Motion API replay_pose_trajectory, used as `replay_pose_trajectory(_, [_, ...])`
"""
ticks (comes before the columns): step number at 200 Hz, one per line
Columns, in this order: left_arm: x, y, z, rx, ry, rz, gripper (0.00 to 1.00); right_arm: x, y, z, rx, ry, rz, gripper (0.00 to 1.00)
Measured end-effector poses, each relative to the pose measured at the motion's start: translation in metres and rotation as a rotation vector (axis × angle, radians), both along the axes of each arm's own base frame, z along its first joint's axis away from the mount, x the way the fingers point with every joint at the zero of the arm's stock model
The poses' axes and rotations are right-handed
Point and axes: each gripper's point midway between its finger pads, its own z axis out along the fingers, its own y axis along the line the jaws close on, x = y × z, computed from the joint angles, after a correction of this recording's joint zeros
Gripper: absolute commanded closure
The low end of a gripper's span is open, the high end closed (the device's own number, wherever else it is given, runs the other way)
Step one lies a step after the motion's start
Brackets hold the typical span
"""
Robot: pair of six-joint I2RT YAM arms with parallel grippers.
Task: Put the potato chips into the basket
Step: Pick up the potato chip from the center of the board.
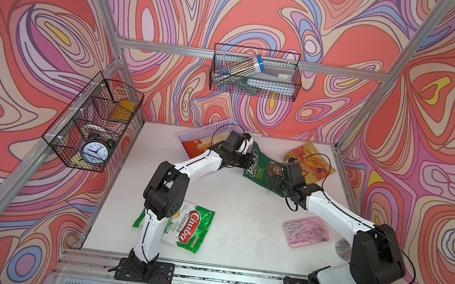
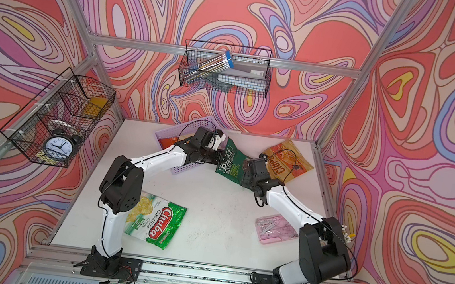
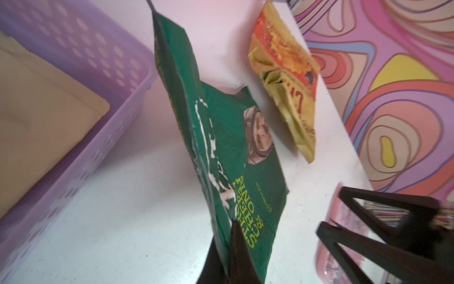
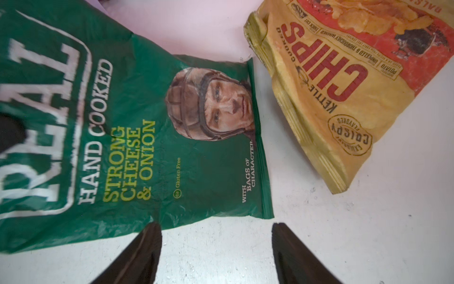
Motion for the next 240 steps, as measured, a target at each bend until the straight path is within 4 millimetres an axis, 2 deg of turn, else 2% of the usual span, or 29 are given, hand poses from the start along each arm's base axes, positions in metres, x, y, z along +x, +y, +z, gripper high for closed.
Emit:
replay_pose_trajectory(37, [-0.003,-0.005,0.065,-0.079,-0.107,-0.013,1.00,0.000,-0.002,0.014,0.012,-0.048,-0.008,0.27])
replay_pose_trajectory(68, [0.002,-0.004,0.102,-0.127,-0.176,0.007,1.00,-0.002,-0.005,0.026,0.021,-0.090,-0.016,0.27])
replay_pose_trajectory(101, [0.006,-0.008,0.124,-0.185,-0.206,0.018,1.00,-0.004,-0.007,0.030,0.020,-0.104,-0.023,0.27])
replay_pose_trajectory(150, [0.016,-0.006,0.141,-0.212,-0.266,0.068,1.00,-0.007,-0.010,0.038,0.025,-0.127,-0.025,0.27])
replay_pose_trajectory(195, [0.027,-0.002,0.163,-0.235,-0.360,0.113,1.00,-0.008,-0.009,0.037,0.024,-0.124,-0.017,0.27])
replay_pose_trajectory(240, [0.040,0.007,0.201,-0.216,-0.524,0.159,1.00,-0.008,-0.005,0.035,0.040,-0.121,-0.003,0.27])
